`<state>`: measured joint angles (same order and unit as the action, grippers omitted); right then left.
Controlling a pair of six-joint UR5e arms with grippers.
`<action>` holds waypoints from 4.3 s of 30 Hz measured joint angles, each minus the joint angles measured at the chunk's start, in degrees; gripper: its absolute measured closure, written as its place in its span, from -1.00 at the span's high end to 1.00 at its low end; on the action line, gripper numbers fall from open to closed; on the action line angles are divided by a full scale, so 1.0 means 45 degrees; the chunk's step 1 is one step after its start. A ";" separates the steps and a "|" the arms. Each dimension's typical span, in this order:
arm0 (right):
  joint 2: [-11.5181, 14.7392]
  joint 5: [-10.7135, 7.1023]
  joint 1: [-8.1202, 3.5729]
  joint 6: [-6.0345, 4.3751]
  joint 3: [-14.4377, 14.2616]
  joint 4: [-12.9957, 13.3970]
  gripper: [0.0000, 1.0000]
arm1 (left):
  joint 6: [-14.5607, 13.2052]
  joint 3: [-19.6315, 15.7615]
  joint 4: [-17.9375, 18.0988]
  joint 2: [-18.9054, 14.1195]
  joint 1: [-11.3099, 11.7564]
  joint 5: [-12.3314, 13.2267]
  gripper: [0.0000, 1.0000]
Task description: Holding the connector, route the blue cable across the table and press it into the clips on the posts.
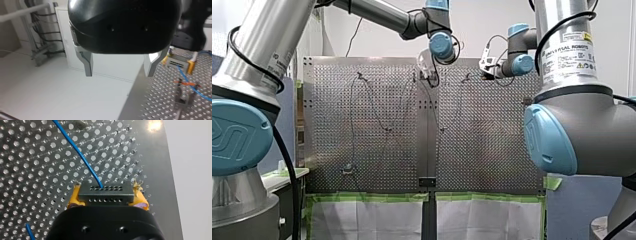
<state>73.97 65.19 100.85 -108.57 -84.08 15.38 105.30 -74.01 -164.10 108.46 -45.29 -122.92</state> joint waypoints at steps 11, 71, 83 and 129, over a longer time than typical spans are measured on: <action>-0.0002 0.0004 0.0000 0.0042 0.0000 0.0003 -1.00 | 0.0298 -0.1472 0.1477 -0.1475 -0.0052 -0.0004 1.00; -0.0017 0.0026 -0.0003 0.0229 0.0000 -0.0017 -1.00 | 0.1903 -0.9386 0.9391 -0.1518 -0.0334 -0.0429 1.00; -0.0020 0.0023 0.0000 0.0236 -0.0003 -0.0035 -1.00 | 0.1806 -1.0776 1.0776 -0.1518 -0.0300 -0.0438 1.00; -0.0040 0.0163 0.0000 0.0433 -0.0019 -0.0173 -1.00 | 0.1775 -1.5703 1.3710 -0.1518 -0.0292 -0.0429 1.00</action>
<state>73.80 65.93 100.85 -106.63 -84.16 14.60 113.28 -144.68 -102.40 101.63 -46.60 -124.85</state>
